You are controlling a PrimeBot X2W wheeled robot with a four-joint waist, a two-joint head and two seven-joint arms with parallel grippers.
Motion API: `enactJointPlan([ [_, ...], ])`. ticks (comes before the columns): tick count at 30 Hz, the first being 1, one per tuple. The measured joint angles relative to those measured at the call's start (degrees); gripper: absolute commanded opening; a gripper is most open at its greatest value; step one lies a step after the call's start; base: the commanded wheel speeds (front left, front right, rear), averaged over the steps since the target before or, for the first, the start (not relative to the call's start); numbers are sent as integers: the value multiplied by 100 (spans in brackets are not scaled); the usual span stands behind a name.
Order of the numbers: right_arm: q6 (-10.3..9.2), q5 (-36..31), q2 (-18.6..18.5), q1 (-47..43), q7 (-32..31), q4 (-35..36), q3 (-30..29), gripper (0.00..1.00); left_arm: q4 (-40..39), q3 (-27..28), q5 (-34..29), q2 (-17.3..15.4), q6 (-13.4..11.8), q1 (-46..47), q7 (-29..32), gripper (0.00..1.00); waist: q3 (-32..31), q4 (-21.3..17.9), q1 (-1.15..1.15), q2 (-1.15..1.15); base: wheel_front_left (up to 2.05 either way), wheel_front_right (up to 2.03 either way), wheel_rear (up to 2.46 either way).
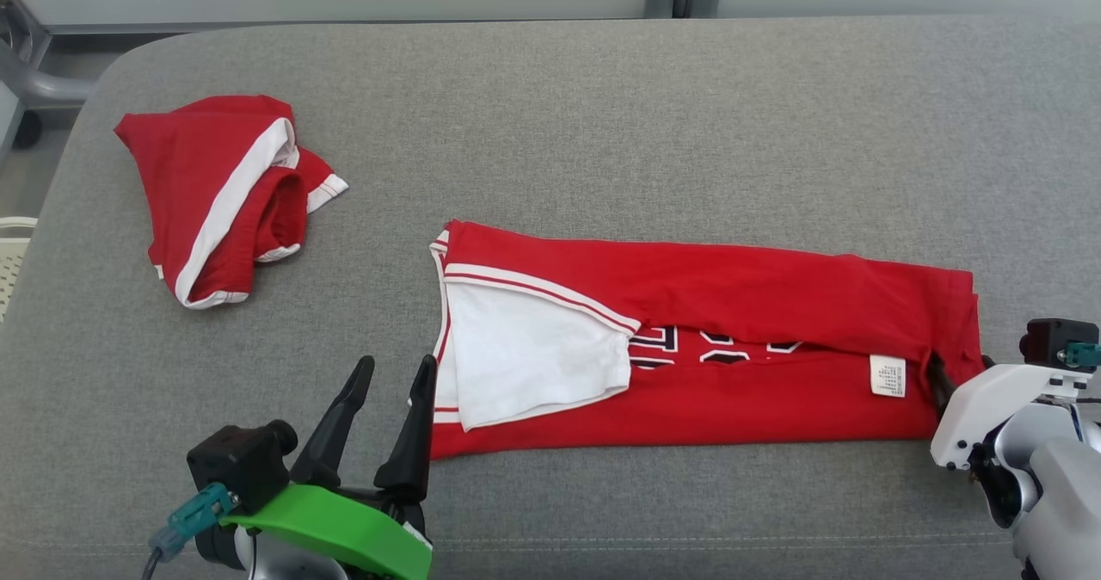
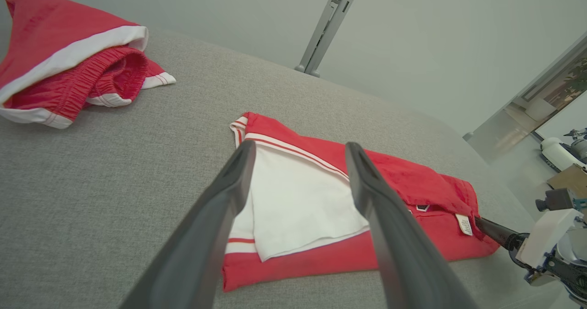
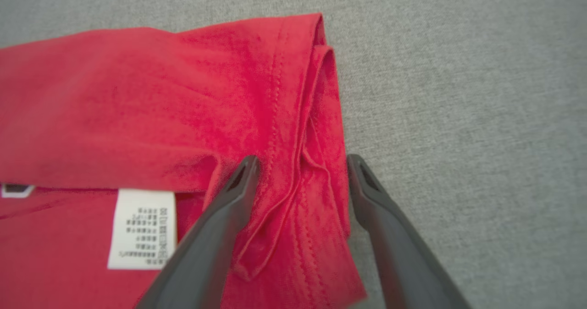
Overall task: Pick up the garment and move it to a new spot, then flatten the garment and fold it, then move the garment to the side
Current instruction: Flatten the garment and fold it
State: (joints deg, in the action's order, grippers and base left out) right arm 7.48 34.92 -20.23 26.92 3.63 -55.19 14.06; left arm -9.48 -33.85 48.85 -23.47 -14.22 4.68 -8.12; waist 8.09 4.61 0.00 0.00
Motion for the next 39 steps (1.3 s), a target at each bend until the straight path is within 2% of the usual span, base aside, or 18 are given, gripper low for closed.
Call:
enactJointPlan([
  [1,-1,12,4,1,2,12,56,58,-1,0,0,-7,0,0,0,100,5,-3,0,0,0,0,0],
  [3,-1,13,5,6,10,21,104,22,-2,0,2,-13,0,1,0,100,9,-3,0,0,0,0,0],
  [4,-1,20,11,18,32,15,141,0,-3,0,10,-21,1,1,2,100,15,-4,0,0,0,0,0],
  [11,8,131,42,204,110,-148,261,0,-24,25,33,-59,-40,2,32,100,43,-9,0,0,0,0,0],
  [15,8,408,-54,378,66,-124,225,0,-100,37,29,-77,-52,2,0,100,41,-61,0,0,0,0,0],
  [27,8,787,-1282,626,-255,169,71,0,-275,16,-113,-127,-170,37,40,100,33,-383,0,0,0,0,0],
  [31,7,832,-1556,633,-334,266,-4,0,-283,11,-159,-133,-194,110,42,100,32,-475,0,0,0,0,0],
  [39,7,893,-1462,591,-461,664,-42,0,-102,67,-202,-129,-199,204,-59,100,-71,-568,0,0,0,0,0],
])
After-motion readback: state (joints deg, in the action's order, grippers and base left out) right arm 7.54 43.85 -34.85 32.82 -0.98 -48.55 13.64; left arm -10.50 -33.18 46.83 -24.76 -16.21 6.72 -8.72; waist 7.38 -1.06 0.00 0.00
